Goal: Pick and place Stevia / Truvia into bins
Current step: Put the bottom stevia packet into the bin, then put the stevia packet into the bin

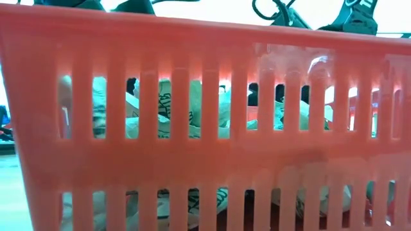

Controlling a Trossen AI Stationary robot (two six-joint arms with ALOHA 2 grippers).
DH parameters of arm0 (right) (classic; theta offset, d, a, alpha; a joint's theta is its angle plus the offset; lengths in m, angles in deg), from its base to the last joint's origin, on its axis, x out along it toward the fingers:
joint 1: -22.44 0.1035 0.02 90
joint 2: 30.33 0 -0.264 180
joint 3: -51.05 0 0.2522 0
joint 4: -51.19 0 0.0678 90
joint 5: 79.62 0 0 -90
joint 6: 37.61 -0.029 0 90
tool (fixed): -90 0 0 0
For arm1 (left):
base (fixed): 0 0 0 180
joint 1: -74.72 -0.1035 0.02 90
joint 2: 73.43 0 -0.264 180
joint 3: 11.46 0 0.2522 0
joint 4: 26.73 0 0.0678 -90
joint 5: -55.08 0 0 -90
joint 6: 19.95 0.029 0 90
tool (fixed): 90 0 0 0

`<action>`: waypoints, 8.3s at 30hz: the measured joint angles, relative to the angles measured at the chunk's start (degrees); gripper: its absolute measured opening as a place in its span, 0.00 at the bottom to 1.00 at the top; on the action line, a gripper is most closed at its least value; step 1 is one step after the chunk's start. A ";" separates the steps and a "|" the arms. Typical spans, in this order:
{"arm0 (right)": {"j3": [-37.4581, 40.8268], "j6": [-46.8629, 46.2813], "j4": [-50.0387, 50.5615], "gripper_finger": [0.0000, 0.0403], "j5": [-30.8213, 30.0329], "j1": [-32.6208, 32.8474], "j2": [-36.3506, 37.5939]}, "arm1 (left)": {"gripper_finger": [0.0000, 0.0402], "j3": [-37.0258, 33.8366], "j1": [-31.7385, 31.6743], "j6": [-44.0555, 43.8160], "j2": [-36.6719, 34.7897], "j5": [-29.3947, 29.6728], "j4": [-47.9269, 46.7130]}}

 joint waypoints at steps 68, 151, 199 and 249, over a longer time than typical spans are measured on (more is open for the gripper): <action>-5.97 12.84 0.79 0.37 19.84 21.64 5.77 | 0.37 -1.61 -0.12 0.14 0.00 0.63 3.52; -15.39 66.63 33.31 0.28 13.77 -8.81 4.80 | 0.37 -1.73 -0.12 0.12 0.04 0.63 4.56; -33.29 51.84 61.73 0.03 7.81 -9.62 -9.21 | 0.37 -1.73 -0.14 0.05 0.07 1.27 6.14; -36.04 26.85 44.33 0.12 31.24 19.23 -3.79 | 0.37 -1.73 -0.14 0.10 0.04 1.18 7.32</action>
